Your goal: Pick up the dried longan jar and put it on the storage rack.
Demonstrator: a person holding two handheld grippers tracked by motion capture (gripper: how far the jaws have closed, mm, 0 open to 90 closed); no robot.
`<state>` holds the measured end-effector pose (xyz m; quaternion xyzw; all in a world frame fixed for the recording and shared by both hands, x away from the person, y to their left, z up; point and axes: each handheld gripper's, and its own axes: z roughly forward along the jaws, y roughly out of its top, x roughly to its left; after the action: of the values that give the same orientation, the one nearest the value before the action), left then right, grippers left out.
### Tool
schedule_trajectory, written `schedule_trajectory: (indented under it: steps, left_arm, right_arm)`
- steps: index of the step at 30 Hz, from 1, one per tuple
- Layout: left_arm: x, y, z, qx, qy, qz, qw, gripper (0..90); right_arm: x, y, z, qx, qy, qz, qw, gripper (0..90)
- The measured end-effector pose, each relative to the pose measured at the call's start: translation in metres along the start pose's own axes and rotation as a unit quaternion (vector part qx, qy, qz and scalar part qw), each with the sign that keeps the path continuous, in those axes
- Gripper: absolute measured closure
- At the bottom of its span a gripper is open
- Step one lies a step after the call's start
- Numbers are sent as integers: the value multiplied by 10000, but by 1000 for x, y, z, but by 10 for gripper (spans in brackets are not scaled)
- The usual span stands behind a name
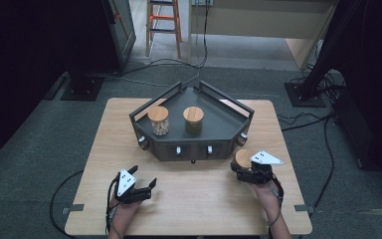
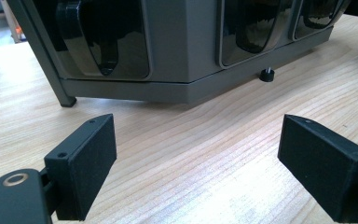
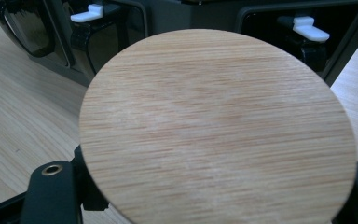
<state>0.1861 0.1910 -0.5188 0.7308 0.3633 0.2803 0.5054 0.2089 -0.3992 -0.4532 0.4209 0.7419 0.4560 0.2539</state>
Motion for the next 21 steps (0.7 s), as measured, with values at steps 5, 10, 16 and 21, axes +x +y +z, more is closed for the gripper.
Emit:
schedule_trajectory:
  steps: [5,10,16,21]
  left_arm:
    - [-2,1,0,32,10,71,10000,114]
    - [-1,0,0,15,29,45,10000,113]
    - [-2,0,0,0,40,34,10000,114]
    - [-1,0,-1,-8,35,-22,10000,114]
  right_arm:
    - [-3,4,-1,59,-11,29,10000,251]
    - [-5,10,-3,142,-19,67,9999,251]
    - [-5,24,-5,153,14,-60,9999,251]
    - [-6,35,-6,141,60,-114,9998,252]
